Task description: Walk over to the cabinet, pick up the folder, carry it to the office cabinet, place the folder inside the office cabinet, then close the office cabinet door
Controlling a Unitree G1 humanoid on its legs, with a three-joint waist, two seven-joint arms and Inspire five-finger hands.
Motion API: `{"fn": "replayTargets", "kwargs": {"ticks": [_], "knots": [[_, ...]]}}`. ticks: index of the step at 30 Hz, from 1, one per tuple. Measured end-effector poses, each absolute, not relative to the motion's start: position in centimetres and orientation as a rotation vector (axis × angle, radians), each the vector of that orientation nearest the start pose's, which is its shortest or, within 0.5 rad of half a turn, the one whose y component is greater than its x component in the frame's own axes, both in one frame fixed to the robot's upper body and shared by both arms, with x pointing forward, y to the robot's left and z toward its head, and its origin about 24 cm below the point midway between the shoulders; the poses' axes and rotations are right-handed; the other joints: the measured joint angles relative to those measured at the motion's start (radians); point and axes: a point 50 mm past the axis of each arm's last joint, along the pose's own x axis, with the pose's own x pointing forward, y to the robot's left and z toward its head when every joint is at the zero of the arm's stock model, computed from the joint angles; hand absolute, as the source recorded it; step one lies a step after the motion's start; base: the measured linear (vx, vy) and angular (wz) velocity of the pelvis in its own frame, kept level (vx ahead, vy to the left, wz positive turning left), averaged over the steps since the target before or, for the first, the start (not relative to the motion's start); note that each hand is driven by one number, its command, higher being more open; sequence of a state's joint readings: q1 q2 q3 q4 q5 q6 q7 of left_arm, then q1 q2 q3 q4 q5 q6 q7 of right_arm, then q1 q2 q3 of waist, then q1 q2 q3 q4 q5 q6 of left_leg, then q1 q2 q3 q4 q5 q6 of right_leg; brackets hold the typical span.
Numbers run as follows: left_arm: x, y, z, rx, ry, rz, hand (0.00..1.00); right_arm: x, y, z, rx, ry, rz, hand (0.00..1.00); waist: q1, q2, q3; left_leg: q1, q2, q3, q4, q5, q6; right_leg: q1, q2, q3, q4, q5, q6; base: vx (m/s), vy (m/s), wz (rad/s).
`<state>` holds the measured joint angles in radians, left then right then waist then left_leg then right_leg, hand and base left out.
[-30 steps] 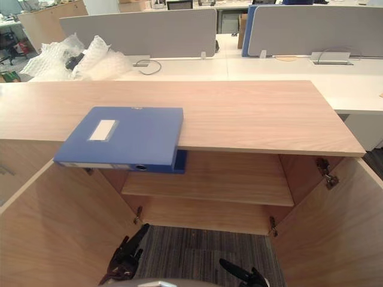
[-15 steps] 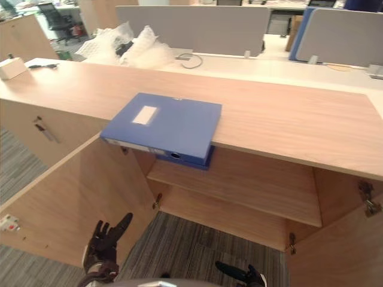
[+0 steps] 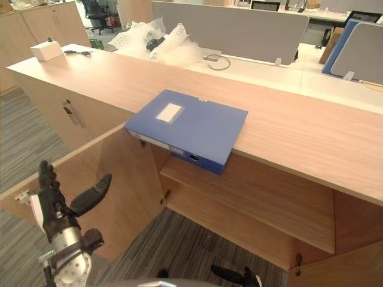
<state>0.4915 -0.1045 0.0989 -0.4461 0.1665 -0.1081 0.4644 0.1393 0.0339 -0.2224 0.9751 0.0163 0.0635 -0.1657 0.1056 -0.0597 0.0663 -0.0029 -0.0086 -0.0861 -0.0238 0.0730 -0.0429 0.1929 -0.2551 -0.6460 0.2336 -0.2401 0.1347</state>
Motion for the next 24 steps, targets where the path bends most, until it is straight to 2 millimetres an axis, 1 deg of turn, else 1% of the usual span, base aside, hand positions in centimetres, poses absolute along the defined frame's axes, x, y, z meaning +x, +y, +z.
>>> {"fn": "replayTargets", "kwargs": {"ticks": [4,6,8,10,11,13,16,21,24], "knots": [[14.8,19.7,8.3,0.314,-0.215,0.721,1.0,7.5,-17.5,-16.6,0.034,1.188,-0.355,1.0,-0.002,0.004,-0.035,0.002,0.01,0.016,-0.003,-0.002,-0.003,-0.006,0.012,0.018,-0.014,0.004,-0.003,-0.04,-0.02,-0.1],[15.2,19.1,9.0,0.39,-0.268,0.708,1.0,7.5,-17.7,-16.7,0.004,1.198,-0.341,1.0,-0.002,0.014,-0.043,0.007,0.016,0.027,-0.005,-0.003,-0.005,-0.009,0.017,0.032,-0.016,0.006,-0.004,-0.04,-0.026,-0.22],[15.7,18.3,9.6,0.489,-0.328,0.647,1.0,7.4,-18.0,-16.8,-0.028,1.211,-0.327,1.0,0.0,0.025,-0.056,0.01,0.025,0.046,-0.014,-0.003,-0.005,-0.02,0.029,0.054,-0.02,0.007,-0.007,-0.04,-0.032,-0.29],[16.4,17.3,10.2,0.654,-0.414,0.529,1.0,7.4,-18.4,-16.9,-0.048,1.227,-0.32,1.0,-0.002,0.038,-0.074,0.016,0.036,0.07,-0.026,0.0,-0.01,-0.036,0.044,0.085,-0.026,0.012,-0.016,-0.04,-0.024,-0.36],[16.6,17.1,10.4,0.688,-0.436,0.503,1.0,7.5,-18.5,-16.9,-0.051,1.228,-0.321,1.0,-0.003,0.041,-0.075,0.016,0.039,0.075,-0.027,0.001,-0.011,-0.038,0.047,0.093,-0.027,0.014,-0.018,-0.03,-0.027,-0.3],[17.1,16.5,10.9,0.798,-0.496,0.436,1.0,7.2,-19.1,-17.0,-0.068,1.241,-0.324,1.0,-0.019,0.053,-0.081,0.02,0.048,0.078,-0.029,0.003,-0.014,-0.042,0.057,0.107,-0.03,0.015,-0.023,-0.02,-0.041,-0.19],[17.6,16.5,11.0,0.884,-0.524,0.41,1.0,7.3,-19.4,-17.0,-0.073,1.241,-0.318,1.0,-0.023,0.064,-0.087,0.021,0.06,0.079,-0.035,0.006,-0.019,-0.053,0.068,0.131,-0.029,0.015,-0.032,-0.03,-0.05,-0.2],[17.9,16.9,10.1,0.975,-0.502,0.36,1.0,7.4,-19.5,-17.0,-0.085,1.248,-0.296,1.0,-0.024,0.069,-0.087,0.026,0.079,0.081,-0.047,0.016,-0.03,-0.072,0.085,0.155,-0.022,0.011,-0.046,-0.04,-0.038,-0.12],[18.1,17.2,9.5,1.019,-0.481,0.321,1.0,7.6,-19.6,-17.0,-0.097,1.239,-0.286,1.0,-0.026,0.073,-0.08,0.032,0.083,0.081,-0.051,0.019,-0.028,-0.074,0.088,0.16,-0.014,0.008,-0.051,-0.06,-0.022,-0.04]]}}
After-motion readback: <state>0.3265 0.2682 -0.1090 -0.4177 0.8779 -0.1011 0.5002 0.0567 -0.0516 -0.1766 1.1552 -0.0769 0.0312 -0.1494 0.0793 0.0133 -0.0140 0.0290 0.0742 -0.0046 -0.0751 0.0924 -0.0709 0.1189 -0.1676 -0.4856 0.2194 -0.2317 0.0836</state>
